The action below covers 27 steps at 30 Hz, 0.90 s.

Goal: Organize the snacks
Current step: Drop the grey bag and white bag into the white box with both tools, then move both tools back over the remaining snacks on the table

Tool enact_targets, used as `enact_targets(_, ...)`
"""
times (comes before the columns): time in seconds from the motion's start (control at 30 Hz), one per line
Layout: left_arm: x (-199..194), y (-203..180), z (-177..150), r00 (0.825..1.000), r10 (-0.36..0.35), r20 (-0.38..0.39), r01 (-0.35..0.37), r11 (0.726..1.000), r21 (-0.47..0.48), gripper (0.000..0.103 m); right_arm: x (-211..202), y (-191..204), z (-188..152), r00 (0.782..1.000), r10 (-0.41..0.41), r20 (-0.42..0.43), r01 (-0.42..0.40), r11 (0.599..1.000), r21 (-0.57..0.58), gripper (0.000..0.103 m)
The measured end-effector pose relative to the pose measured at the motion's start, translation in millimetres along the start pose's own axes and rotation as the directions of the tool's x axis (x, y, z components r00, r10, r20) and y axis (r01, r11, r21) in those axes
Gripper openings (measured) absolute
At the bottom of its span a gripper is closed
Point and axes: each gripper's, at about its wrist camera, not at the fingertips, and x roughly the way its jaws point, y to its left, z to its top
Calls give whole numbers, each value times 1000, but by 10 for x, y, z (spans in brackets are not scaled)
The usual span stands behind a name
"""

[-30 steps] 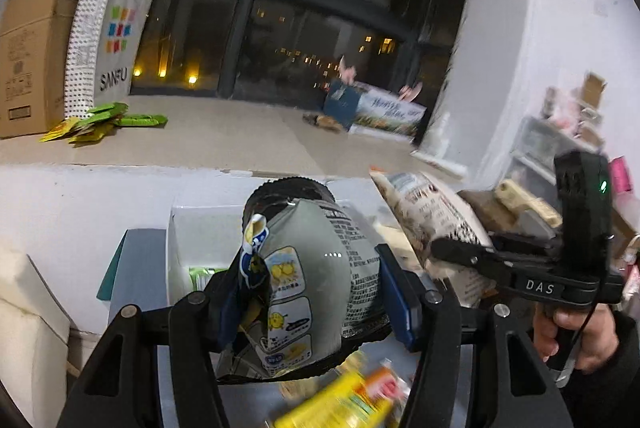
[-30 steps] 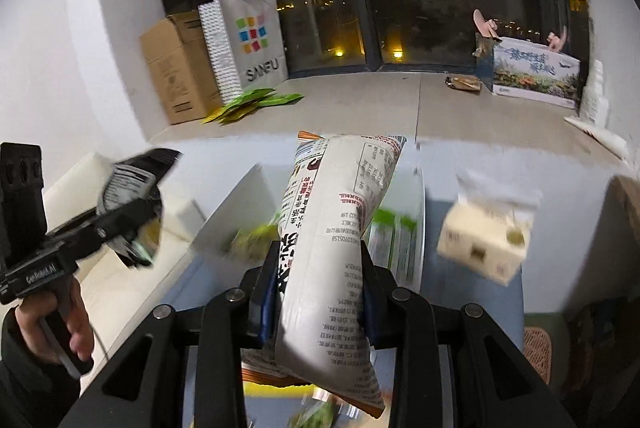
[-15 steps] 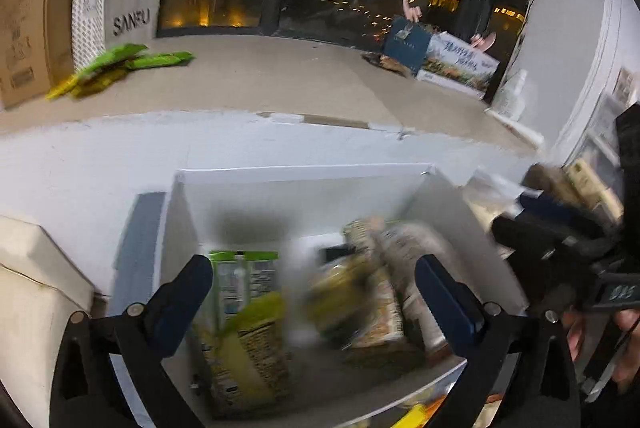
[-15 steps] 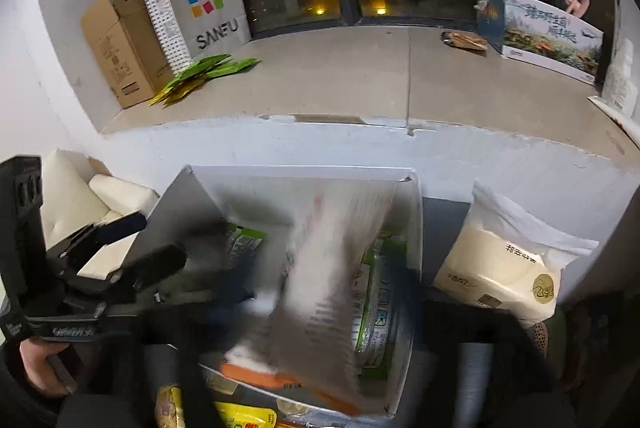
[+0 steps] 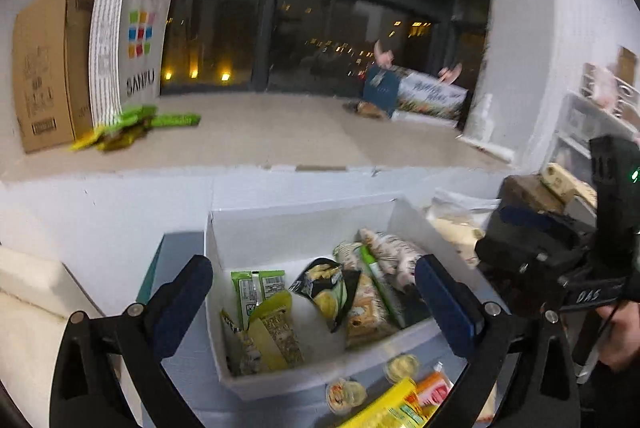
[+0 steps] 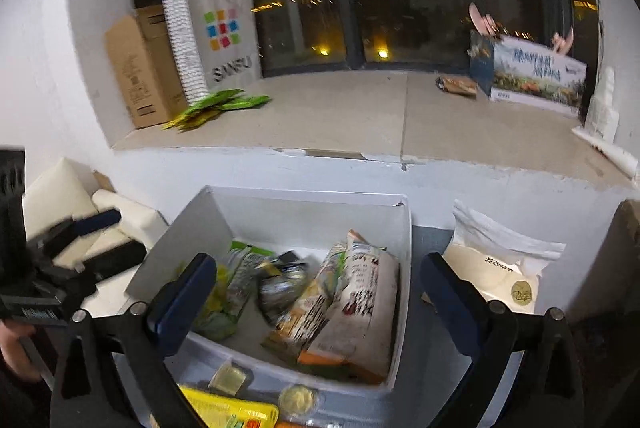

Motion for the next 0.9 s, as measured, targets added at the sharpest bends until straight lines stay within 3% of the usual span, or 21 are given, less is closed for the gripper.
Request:
enact_targets(0.27,-908,-243,-471,995,-64,75,62,998,32,103,-767,293,-522,995,53,81,-48,997,-62,103)
enact_targets(0.43,-1385,-412,-968,992,-63,110,56,996,64,103,-1344,499,-980,991,49,122,-37,994,-100,103)
enact_targets(0.53,-1628,-447,-1204,989,-73,132,69,997,29,103,-1611,575,-1202,987,36,155,-18,993,-117,103)
enact_targets(0.73,-1884,-467,-1499,988,-82,127,86,996,-27,103,-1973,693,-1658,981,-13,193,37,992,-119,103)
enact_targets(0.9,-1917,-476,-1526,988,-90,126,95,995,-35,103,-2017,713,-2003,990,-27,136,43,992,-115,103)
